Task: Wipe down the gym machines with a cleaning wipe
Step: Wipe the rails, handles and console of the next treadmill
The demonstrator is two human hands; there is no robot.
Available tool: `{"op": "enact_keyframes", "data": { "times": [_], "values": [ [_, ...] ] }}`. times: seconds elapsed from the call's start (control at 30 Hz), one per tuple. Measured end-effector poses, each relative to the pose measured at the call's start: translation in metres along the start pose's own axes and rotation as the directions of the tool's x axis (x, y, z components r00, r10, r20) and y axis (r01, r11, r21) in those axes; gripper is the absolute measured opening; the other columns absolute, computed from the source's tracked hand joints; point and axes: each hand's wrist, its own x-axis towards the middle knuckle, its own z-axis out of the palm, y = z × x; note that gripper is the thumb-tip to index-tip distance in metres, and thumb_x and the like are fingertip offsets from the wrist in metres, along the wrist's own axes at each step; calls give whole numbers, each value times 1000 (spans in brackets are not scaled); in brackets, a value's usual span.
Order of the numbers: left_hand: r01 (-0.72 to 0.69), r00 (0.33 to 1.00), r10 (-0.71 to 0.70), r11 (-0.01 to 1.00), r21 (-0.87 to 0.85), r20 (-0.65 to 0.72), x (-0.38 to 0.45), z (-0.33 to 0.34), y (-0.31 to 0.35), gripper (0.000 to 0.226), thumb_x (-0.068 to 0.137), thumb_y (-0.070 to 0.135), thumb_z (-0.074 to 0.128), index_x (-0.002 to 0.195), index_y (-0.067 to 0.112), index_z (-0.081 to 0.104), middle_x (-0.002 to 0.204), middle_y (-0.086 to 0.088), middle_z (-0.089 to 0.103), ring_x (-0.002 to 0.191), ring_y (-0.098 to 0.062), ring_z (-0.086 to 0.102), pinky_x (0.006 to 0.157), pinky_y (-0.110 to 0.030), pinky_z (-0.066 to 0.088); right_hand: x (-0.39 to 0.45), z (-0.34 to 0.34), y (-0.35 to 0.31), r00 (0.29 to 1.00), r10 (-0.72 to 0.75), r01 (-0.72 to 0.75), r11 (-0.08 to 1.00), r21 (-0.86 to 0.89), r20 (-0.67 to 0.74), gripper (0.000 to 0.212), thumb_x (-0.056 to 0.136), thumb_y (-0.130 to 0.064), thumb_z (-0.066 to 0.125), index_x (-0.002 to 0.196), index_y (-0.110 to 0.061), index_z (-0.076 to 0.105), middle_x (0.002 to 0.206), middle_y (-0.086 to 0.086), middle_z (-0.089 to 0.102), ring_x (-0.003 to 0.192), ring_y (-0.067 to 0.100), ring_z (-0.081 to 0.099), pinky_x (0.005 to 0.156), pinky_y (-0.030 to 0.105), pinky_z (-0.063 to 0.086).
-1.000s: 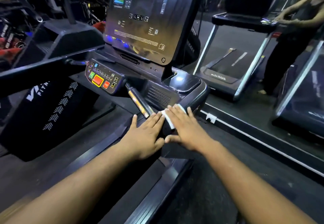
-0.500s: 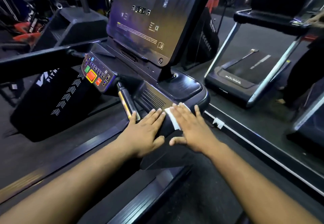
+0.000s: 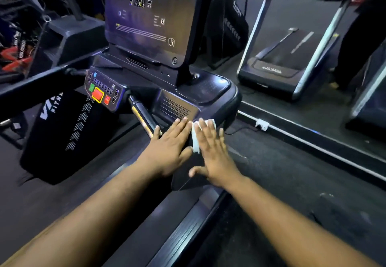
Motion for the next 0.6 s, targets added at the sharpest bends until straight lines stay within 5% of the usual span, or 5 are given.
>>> {"op": "enact_keyframes", "data": {
  "times": [0.07, 0.2, 0.33, 0.43, 0.6],
  "values": [
    [-18, 1000, 18, 999, 30, 6, -4, -2, -1, 70, 107, 44, 33, 163, 27, -5, 169, 11, -15, 154, -6, -17, 125, -54, -5, 2, 10, 11, 989, 108, -100, 992, 82, -97, 130, 69, -97, 12, 161, -6, -3, 168, 8, -17, 155, 28, -17, 123, 61, -5],
    [-54, 998, 54, 997, 48, 11, -17, -2, -2, 68, 108, 41, 32, 163, 25, -5, 169, 11, -15, 148, 0, -22, 124, -52, -5, 23, 11, 4, 853, 468, -337, 831, 443, -229, 132, 71, -98, 12, 158, -1, -10, 166, 11, -22, 154, 22, -20, 124, 56, -1],
    [-101, 995, 100, 992, 75, 18, -38, 0, -13, 75, 97, 58, 14, 163, 27, -4, 167, 15, -16, 144, 4, -24, 125, -50, -4, -12, 68, -80, 836, 494, -300, 777, 554, -240, 115, 82, -91, 13, 154, -6, -14, 163, 9, -24, 153, 22, -22, 125, 54, -2],
    [-142, 990, 142, 987, 69, 5, -53, 3, -24, 90, 80, 62, 0, 163, 27, -3, 167, 16, -15, 143, 5, -25, 125, -51, -4, -24, 86, -103, 791, 582, -365, 696, 618, -189, 117, 73, -98, 10, 151, -15, -18, 161, 0, -26, 153, 20, -23, 124, 57, -4],
    [-173, 985, 173, 984, 45, -6, -70, 7, -34, 66, 105, 43, 26, 163, 26, -1, 169, 14, -10, 149, 1, -18, 126, -53, -3, 5, 55, -83, 650, 741, -443, 548, 710, -167, 136, 56, -107, 3, 157, -17, -15, 157, -14, -22, 149, 7, -20, 122, 57, -8]
  ]
}}
